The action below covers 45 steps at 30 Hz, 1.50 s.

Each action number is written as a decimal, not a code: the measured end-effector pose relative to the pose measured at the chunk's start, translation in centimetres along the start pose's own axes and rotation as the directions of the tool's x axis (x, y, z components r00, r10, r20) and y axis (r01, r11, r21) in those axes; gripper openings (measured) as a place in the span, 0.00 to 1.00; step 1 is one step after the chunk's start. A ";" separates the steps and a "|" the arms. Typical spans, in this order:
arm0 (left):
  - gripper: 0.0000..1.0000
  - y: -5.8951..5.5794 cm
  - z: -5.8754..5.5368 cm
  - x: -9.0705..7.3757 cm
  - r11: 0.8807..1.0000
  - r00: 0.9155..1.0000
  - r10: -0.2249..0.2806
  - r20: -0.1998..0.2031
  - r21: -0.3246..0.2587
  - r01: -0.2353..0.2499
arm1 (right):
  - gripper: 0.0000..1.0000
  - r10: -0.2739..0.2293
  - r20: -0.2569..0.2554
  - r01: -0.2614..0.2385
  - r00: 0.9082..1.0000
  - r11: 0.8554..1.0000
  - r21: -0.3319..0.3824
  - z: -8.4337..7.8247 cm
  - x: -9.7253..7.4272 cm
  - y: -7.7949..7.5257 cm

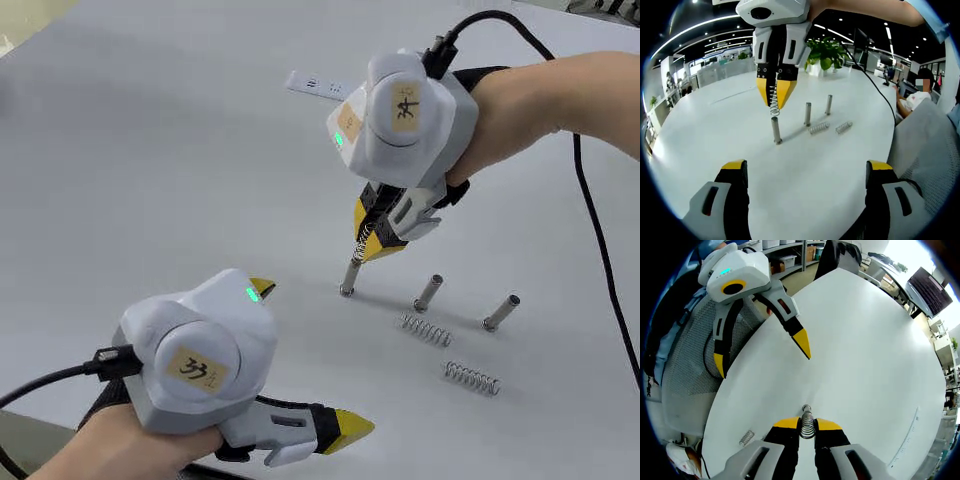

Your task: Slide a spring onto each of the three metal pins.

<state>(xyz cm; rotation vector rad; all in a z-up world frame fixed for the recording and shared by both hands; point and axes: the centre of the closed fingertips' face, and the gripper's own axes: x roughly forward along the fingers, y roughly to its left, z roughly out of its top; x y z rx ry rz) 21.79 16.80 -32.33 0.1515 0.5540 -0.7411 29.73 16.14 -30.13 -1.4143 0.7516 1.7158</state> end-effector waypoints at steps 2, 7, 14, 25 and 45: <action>0.97 -0.1 -0.1 0.0 1.000 1.000 -0.003 -0.003 0.000 0.003 | 0.08 0.002 0.000 -0.002 1.000 1.000 -0.002 0.0 0.1 -0.1; 0.97 0.0 -0.2 0.0 1.000 1.000 -0.001 -0.005 -0.005 0.001 | 0.08 0.008 0.000 -0.008 1.000 1.000 0.000 0.0 0.1 -0.2; 0.97 0.1 -0.3 0.1 1.000 1.000 0.000 -0.008 -0.013 0.000 | 0.08 0.011 -0.002 -0.011 1.000 1.000 -0.003 -0.1 0.3 -0.2; 0.96 0.0 -0.4 0.2 1.000 1.000 -0.005 -0.014 -0.020 0.005 | 0.08 0.019 -0.012 -0.019 1.000 1.000 -0.009 -0.1 0.9 0.1; 0.94 0.3 -0.7 0.1 0.999 1.000 0.001 -0.022 -0.038 -0.002 | 0.08 0.043 -0.032 -0.044 0.999 0.999 -0.016 -0.9 4.3 0.0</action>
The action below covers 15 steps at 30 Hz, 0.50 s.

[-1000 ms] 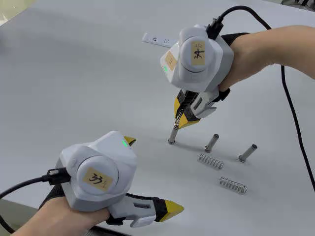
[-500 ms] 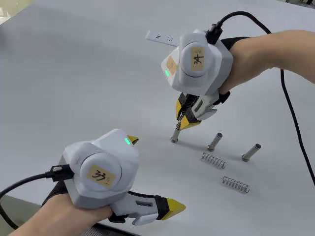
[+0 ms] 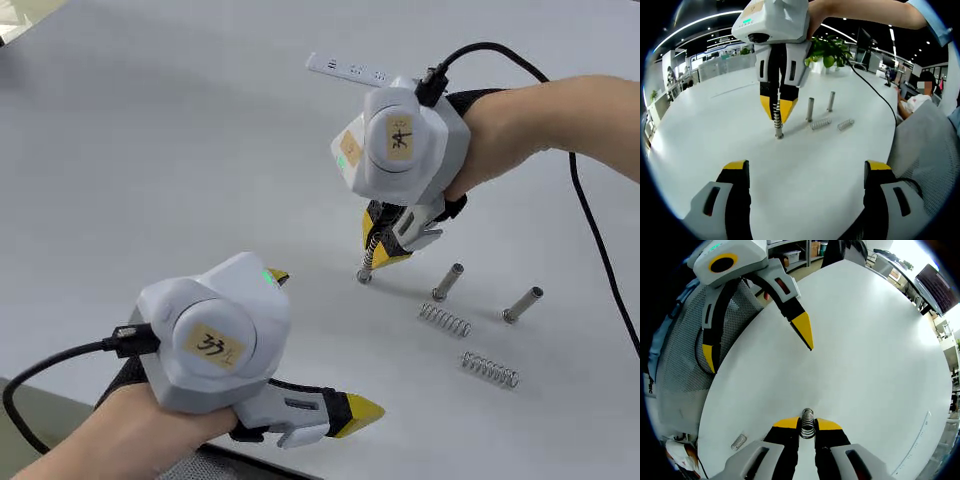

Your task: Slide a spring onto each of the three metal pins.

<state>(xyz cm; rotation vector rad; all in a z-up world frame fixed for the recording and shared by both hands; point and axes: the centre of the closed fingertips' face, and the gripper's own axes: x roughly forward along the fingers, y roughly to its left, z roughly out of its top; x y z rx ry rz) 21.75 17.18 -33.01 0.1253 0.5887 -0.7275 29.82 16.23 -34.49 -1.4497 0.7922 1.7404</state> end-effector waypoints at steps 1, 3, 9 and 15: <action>0.94 0.0 0.0 0.0 1.000 1.000 0.000 0.000 -0.001 0.000 | 0.08 0.001 0.001 -0.001 1.000 1.000 0.000 0.0 0.1 0.0; 0.94 0.0 0.1 0.0 1.000 1.000 0.000 0.002 -0.001 0.000 | 0.08 0.005 0.005 -0.005 1.000 1.000 0.003 0.0 0.3 0.1; 0.93 0.0 -0.1 0.0 1.000 1.000 0.001 -0.002 -0.006 -0.001 | 0.08 0.007 0.005 -0.007 1.000 1.000 0.005 0.0 1.0 0.1; 0.93 0.1 -0.2 0.0 1.000 1.000 0.001 -0.005 -0.008 -0.001 | 0.08 0.001 0.001 -0.001 1.000 1.000 0.005 -0.1 1.5 0.3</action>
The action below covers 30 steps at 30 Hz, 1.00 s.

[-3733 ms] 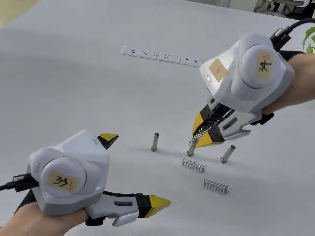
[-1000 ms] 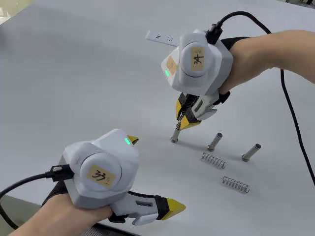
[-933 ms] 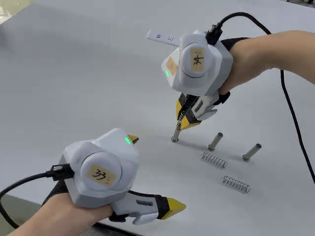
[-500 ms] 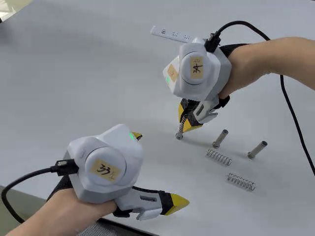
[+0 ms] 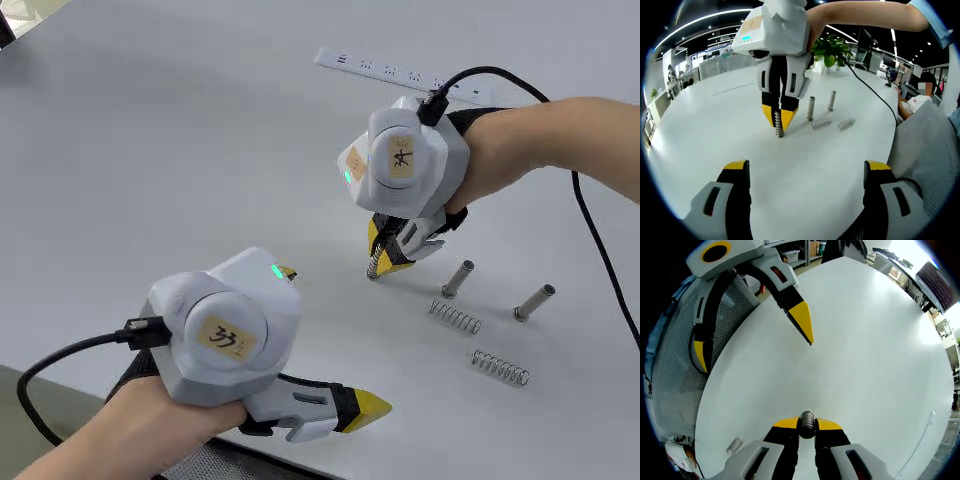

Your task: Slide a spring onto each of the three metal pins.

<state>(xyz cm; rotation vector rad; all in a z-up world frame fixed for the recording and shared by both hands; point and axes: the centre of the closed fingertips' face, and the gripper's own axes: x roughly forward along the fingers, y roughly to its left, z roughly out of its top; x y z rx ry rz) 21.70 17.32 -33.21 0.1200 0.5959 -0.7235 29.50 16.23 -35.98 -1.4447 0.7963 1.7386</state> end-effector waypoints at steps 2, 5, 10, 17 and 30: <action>0.93 0.0 0.0 0.0 1.000 1.000 -0.002 -0.001 0.000 0.002 | 0.08 0.000 0.003 0.000 1.000 1.000 0.005 0.1 0.1 0.2; 0.93 0.0 -0.1 0.0 1.000 1.000 -0.002 -0.002 0.000 0.002 | 0.08 -0.007 0.008 0.007 1.000 1.000 0.001 0.3 0.2 0.3; 0.93 0.0 -0.1 0.0 1.000 1.000 -0.001 -0.002 0.001 0.001 | 0.08 -0.011 0.004 0.011 1.000 1.000 -0.006 0.3 0.1 0.3; 0.93 0.0 -0.1 0.0 1.000 1.000 -0.001 -0.001 0.001 0.001 | 0.25 -0.024 0.044 0.022 0.999 0.998 0.053 0.7 0.4 0.0; 0.93 -0.4 -0.1 0.1 1.000 1.000 -0.019 -0.007 0.008 0.019 | 0.92 -0.111 0.135 0.099 0.985 0.990 0.096 0.6 0.0 -1.1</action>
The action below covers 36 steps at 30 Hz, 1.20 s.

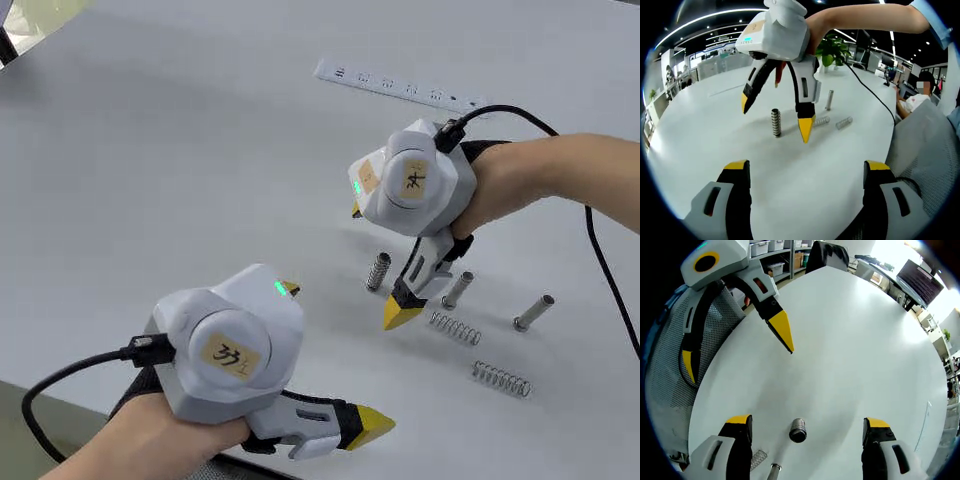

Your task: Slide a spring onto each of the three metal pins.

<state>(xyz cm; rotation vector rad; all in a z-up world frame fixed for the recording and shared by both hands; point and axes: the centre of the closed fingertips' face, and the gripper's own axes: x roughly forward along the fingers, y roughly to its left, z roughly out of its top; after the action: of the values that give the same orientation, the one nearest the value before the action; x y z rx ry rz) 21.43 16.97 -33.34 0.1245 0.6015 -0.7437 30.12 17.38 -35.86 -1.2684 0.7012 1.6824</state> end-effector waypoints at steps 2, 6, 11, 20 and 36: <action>0.93 -0.1 -0.1 0.1 1.000 1.000 -0.004 -0.004 0.008 0.004 | 0.98 -0.001 0.013 0.001 1.000 1.000 0.007 0.0 -0.2 0.1; 0.93 -0.1 0.2 0.1 1.000 1.000 -0.007 0.002 0.008 0.007 | 0.99 -0.007 0.028 0.006 1.000 1.000 0.029 -0.1 -0.5 0.1; 0.93 0.2 0.5 -0.1 1.000 1.000 -0.016 0.018 -0.004 0.016 | 0.99 -0.018 0.051 0.015 0.999 0.998 0.060 -0.2 -1.0 0.3; 0.93 1.0 1.4 -0.3 0.999 0.999 -0.021 0.026 0.025 0.021 | 0.99 -0.080 0.145 0.056 0.986 0.986 0.160 -0.2 -3.5 0.4; 0.92 0.9 3.3 0.1 0.993 0.995 -0.084 0.058 0.082 0.080 | 0.99 -0.219 0.229 0.124 0.948 0.921 0.370 -3.2 -6.8 2.9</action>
<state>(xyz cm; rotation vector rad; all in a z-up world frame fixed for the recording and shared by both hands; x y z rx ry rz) 23.65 16.56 -30.81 0.1505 0.5211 -0.8485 29.48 11.25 -30.60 -0.8077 0.6687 1.4661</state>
